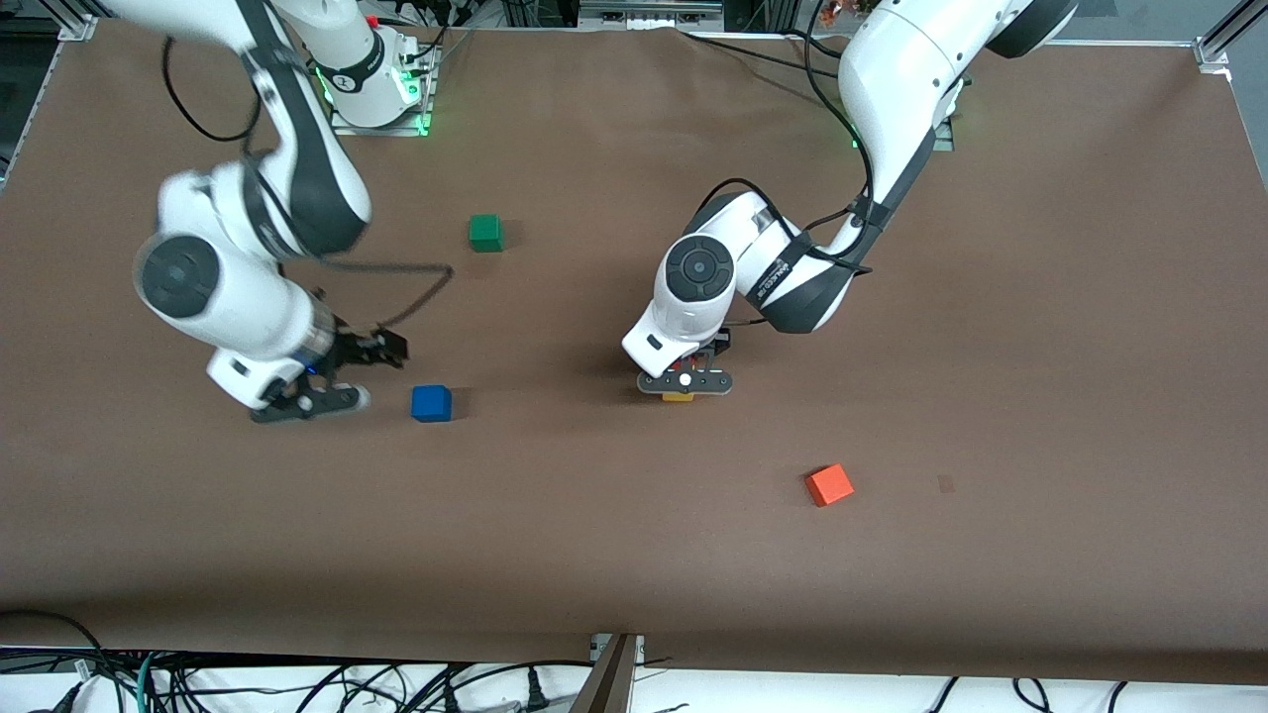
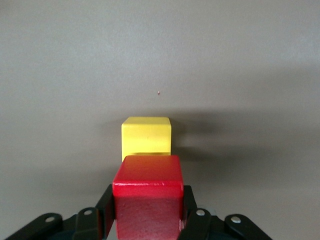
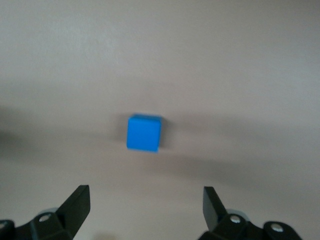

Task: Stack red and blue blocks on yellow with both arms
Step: 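Carry the red cube to the yellow cube while the right gripper reaches the blue cube, then set the red cube on the yellow cube while the right gripper grasps blue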

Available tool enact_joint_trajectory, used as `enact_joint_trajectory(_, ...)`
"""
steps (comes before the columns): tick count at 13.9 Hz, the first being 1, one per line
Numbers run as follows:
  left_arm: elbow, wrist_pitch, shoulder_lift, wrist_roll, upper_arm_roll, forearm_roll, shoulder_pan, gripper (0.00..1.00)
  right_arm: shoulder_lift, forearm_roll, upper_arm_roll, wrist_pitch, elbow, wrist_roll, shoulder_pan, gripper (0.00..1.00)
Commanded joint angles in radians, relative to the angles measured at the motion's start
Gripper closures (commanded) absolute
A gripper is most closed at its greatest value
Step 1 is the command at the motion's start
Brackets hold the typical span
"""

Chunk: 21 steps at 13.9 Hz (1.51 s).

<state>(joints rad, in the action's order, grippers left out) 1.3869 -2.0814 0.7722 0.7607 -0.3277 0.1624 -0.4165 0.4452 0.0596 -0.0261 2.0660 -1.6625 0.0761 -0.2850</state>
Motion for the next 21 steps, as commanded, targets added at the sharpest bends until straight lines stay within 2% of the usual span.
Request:
enact_joint_trajectory(1,-0.048,-0.011,0.032,0.019,0.002,0.034,-0.008,1.00,0.093,0.023,0.000,0.119,0.017,0.043,-0.020,0.00)
enact_joint_trajectory(4,-0.052,-0.032,0.050,0.020,0.009,0.036,-0.007,1.00,0.171,0.023,0.000,0.247,-0.005,0.085,-0.040,0.00)
enact_joint_trajectory(9,-0.054,-0.032,0.052,0.017,0.013,0.037,-0.007,1.00,0.159,0.023,0.000,0.471,-0.212,0.082,-0.037,0.01)
enact_joint_trajectory(10,-0.054,-0.031,0.052,0.017,0.013,0.048,-0.005,1.00,0.159,0.023,0.000,0.509,-0.239,0.080,-0.037,0.06)
enact_joint_trajectory(11,-0.054,-0.029,0.052,0.017,0.012,0.066,-0.005,1.00,0.158,0.023,0.000,0.534,-0.261,0.077,-0.037,0.21)
enact_joint_trajectory(13,-0.054,-0.029,0.052,0.017,0.012,0.074,-0.005,1.00,0.150,0.023,0.000,0.533,-0.266,0.070,-0.037,0.66)
enact_joint_trajectory(14,-0.054,-0.028,0.052,0.017,0.012,0.074,-0.005,1.00,0.141,0.023,0.000,0.528,-0.264,0.067,-0.037,0.80)
enact_joint_trajectory(15,-0.054,-0.028,0.052,0.017,0.012,0.074,-0.005,1.00,0.129,0.023,0.000,0.501,-0.257,0.067,-0.039,0.85)
enact_joint_trajectory(16,-0.054,-0.028,0.053,0.017,0.012,0.074,-0.005,1.00,0.115,0.022,0.000,0.447,-0.237,0.067,-0.039,0.84)
enact_joint_trajectory(17,-0.054,-0.028,0.055,0.017,0.013,0.074,-0.005,0.81,0.106,0.022,0.002,0.384,-0.202,0.068,-0.039,0.84)
enact_joint_trajectory(18,-0.052,-0.029,0.055,0.014,0.015,0.075,-0.005,0.25,0.098,0.020,0.002,0.315,-0.156,0.071,-0.042,0.84)
enact_joint_trajectory(19,-0.052,-0.029,0.055,0.009,0.015,0.080,-0.004,0.00,0.095,0.020,0.003,0.239,-0.099,0.076,-0.051,0.84)
enact_joint_trajectory(21,-0.052,-0.028,0.047,0.011,0.013,0.075,0.004,0.00,0.098,0.022,0.002,0.064,0.050,0.082,-0.081,0.84)
